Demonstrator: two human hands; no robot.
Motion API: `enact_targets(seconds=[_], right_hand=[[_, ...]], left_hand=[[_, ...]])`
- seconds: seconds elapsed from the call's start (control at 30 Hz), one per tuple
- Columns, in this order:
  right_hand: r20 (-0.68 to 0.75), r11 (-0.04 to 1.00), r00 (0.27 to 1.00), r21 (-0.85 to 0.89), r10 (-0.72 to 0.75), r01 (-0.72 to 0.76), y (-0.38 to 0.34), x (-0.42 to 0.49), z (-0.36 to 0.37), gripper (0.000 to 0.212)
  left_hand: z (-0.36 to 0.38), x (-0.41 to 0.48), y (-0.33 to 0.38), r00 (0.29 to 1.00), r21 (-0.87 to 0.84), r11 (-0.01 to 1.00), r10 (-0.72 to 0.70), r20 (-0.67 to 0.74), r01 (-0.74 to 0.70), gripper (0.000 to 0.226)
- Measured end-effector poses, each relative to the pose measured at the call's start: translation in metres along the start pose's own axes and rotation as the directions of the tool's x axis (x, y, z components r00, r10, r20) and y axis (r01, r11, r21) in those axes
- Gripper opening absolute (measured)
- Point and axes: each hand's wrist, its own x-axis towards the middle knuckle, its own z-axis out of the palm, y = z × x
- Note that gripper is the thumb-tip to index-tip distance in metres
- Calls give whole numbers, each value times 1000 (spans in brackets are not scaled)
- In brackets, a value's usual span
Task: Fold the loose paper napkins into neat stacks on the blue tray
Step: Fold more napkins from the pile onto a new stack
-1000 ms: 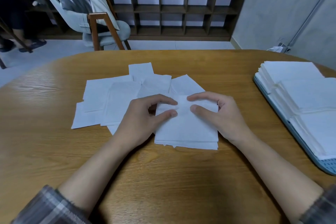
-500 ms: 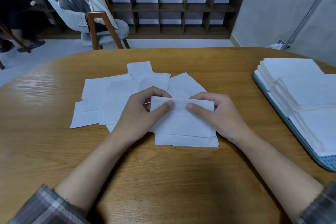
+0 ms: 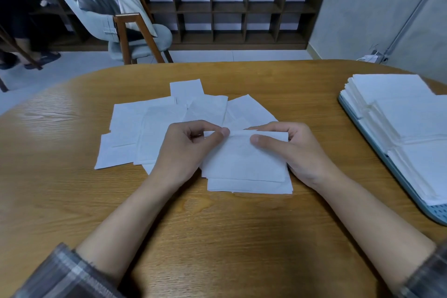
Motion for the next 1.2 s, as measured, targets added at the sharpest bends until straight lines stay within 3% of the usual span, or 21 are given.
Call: enact_targets(seconds=[0.43, 0.57, 0.63, 0.7, 0.77, 0.87, 0.93, 1.0, 1.07, 1.2], right_hand=[[-62, 998, 998, -55, 11, -15, -2, 0, 1, 10], [-41, 998, 999, 54, -23, 25, -6, 0, 2, 42], [32, 986, 998, 158, -61, 56, -8, -1, -2, 48], [114, 987, 985, 107, -128, 116, -8, -1, -4, 35], [119, 985, 981, -56, -156, 163, -3, 0, -4, 21], [-14, 955, 985, -249, -169, 161, 0, 2, -7, 23], [-147, 932, 969, -334, -198, 140, 1, 6, -13, 27], [-233, 923, 947, -363, -222, 128, 3, 9, -18, 29], [-249, 925, 939, -353, -238, 140, 4, 10, -19, 28], [-218, 924, 944, -347, -246, 161, 3, 9, -20, 29]], left_hand=[[0, 0, -1, 995, -30, 998, 51, -80, -53, 10], [0, 0, -2, 984, 29, 994, 109, -139, -106, 8], [0, 1, -1, 974, 44, 991, 132, -182, -126, 7], [0, 1, 1, 966, 52, 988, 153, -209, -145, 8], [1, 0, 1, 965, 41, 986, 164, -203, -159, 10], [2, -1, -1, 978, 27, 985, 174, -113, -172, 30], [0, 0, -7, 972, 214, 950, 233, 7, -229, 44], [-1, -1, -13, 954, 424, 856, 243, 173, -295, 44], [-1, -2, -15, 933, 532, 773, 221, 285, -346, 39], [-3, 0, -16, 923, 567, 738, 208, 324, -365, 36]])
